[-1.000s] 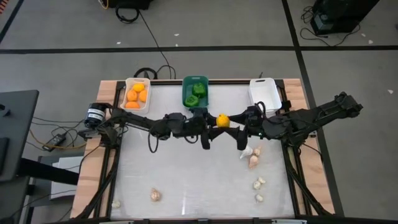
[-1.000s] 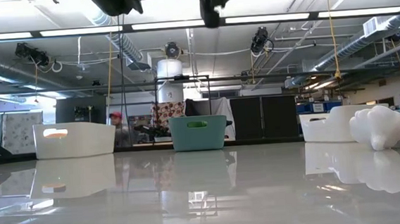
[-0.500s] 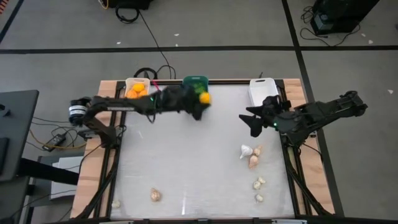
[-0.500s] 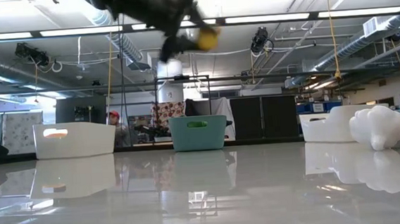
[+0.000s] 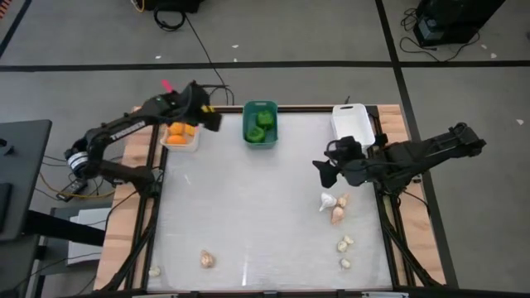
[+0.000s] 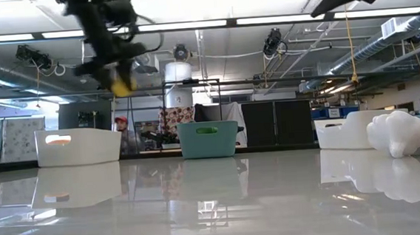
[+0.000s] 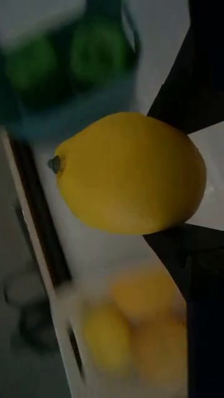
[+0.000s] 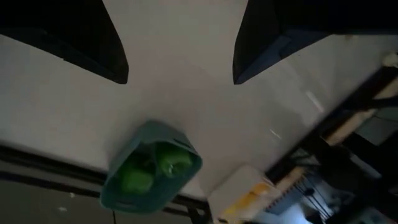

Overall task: Sort produce into baskets
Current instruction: Put the yellow lemon into the left white bin, then put the bottom left white garlic into the right white bin

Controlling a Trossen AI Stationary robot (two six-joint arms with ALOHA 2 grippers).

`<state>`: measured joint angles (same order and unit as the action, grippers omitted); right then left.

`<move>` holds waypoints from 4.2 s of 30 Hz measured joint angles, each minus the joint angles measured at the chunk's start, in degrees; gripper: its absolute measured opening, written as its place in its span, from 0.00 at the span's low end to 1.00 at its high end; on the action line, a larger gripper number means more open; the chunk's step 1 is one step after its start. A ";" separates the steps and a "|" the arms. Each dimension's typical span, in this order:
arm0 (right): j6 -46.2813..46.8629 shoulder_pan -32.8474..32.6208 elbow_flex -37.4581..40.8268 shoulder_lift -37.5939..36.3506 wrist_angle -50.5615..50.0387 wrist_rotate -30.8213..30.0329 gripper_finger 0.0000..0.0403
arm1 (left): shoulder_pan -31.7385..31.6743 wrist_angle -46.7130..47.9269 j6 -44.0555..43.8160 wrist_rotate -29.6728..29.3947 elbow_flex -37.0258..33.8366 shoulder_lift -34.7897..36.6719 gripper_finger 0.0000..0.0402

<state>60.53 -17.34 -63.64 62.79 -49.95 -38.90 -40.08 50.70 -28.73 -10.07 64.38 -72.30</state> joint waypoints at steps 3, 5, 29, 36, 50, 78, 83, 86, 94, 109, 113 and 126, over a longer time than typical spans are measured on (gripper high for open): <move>0.59 1.00 0.00 0.46 -1.63 1.42 0.74 | -2.58 10.40 -1.45 -4.60 0.02 1.55 0.53; 0.97 1.42 0.00 0.54 -2.66 1.63 0.74 | -3.55 15.77 -1.96 -7.84 0.00 1.96 0.53; -0.65 2.32 0.00 0.97 -2.62 11.98 0.74 | -4.93 3.52 -0.18 -11.05 -16.49 1.86 0.82; -1.14 1.57 -0.02 4.05 -4.54 11.56 0.74 | -1.47 9.25 1.93 -10.31 -10.07 4.26 0.88; -17.19 1.24 0.00 14.25 8.25 18.09 0.74 | 25.14 6.49 -4.05 -3.58 -5.01 12.76 0.79; -16.91 -1.38 0.02 13.87 9.77 21.93 0.74 | 79.31 -14.32 -17.67 5.16 -5.03 -10.22 0.74; -15.50 -2.43 0.02 13.87 9.68 21.29 0.74 | 82.92 -18.56 -20.92 10.56 -5.04 -16.07 0.74; -15.47 -2.86 0.02 13.87 9.68 20.54 0.74 | 84.36 -19.77 -22.03 11.29 -5.05 -18.42 0.74; -15.23 -2.87 0.02 13.87 9.70 20.18 0.74 | 86.11 -18.81 -23.85 10.84 -5.05 -23.62 0.74; -15.45 -2.36 0.02 13.87 9.74 19.00 0.74 | 85.93 -13.28 -24.51 11.29 -5.05 -26.97 0.65; -15.46 -1.90 0.02 13.87 10.46 18.92 0.74 | 85.06 -10.17 -29.00 12.48 -4.73 -26.97 0.63; -17.14 -0.34 0.02 13.87 12.83 18.85 0.74 | 84.61 6.01 -40.83 11.34 -1.75 -16.86 0.63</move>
<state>43.39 -17.68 -63.61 76.66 -37.12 -20.05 44.53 56.70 -69.56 1.26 62.63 -89.16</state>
